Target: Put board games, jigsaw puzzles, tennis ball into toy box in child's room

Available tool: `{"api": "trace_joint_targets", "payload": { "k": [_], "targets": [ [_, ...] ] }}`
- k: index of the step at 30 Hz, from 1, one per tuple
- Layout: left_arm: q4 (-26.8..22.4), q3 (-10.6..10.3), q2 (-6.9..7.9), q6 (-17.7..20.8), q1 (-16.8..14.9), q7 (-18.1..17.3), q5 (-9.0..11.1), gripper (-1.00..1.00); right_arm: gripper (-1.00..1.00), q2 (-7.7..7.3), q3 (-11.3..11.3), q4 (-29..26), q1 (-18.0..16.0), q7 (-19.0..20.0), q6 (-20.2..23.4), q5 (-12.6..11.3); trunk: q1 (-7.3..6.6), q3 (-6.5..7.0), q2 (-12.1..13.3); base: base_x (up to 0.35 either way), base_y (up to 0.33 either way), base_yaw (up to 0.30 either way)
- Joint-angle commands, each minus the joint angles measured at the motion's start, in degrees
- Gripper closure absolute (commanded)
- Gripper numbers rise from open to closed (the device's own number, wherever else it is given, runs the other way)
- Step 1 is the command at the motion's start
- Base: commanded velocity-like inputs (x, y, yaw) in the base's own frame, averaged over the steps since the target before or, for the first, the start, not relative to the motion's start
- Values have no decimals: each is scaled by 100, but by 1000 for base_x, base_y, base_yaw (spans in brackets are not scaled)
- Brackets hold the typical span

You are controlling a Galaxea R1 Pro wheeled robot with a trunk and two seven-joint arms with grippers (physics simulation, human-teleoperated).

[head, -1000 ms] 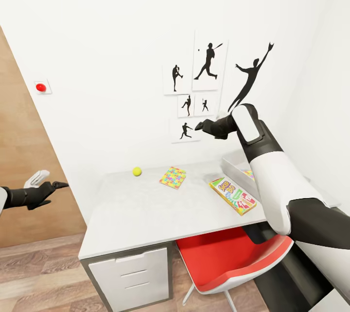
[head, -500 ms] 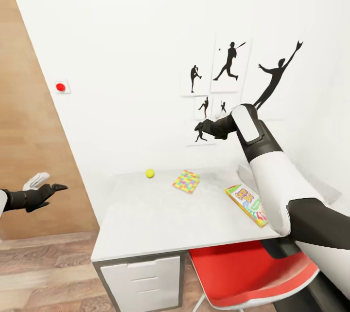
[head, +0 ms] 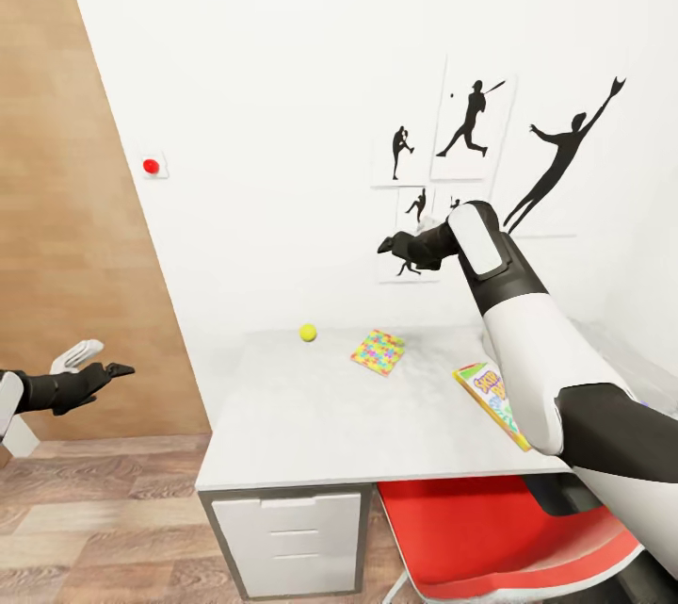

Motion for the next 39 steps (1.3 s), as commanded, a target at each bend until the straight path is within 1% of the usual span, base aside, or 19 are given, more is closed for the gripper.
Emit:
{"api": "trace_joint_targets", "payload": {
  "k": [1,8,12,16,19,22,25,30,39],
  "targets": [
    [-2,10,-2,25,-7,-14,0,-100,-100,-5,11,-2,-6,-60,7,-59,4,-14,-14,-15,2,3],
    [-2,-3,3,4,-6,-14,-2,-100,-100,-47,12,13,-6,-60,7,-62,4,-14,-14,25,21,1],
    [-2,-10,58,3,1,-14,-1,-100,-100,-56,12,13,-8,-60,7,-60,4,-14,-14,156,119,0],
    [-2,-9,78,-2,21,-14,0,-100,-100,-58,12,11,-13,-60,7,-59,4,-14,-14,40,36,0],
    [-2,-8,82,-11,55,-14,0,-100,-100,-57,12,13,-14,-60,7,-59,4,-14,-14,72,130,0],
    [-2,-11,84,-141,80,-19,0,-100,-100,-57,12,14,-14,-60,7,-59,4,-14,-14,168,147,0],
    [-2,-12,84,-190,88,-22,-2,-100,-100,-57,12,14,-13,-60,7,-59,4,-14,-14,157,121,0],
    [-2,-12,84,-211,90,-23,0,-100,-100,-58,12,13,-11,-60,7,-59,4,-14,-14,138,146,0],
    [-2,-30,84,-218,115,-23,-5,-100,-100,-67,12,12,-11,-60,7,-59,4,-14,-14,26,82,0]
  ]
}}
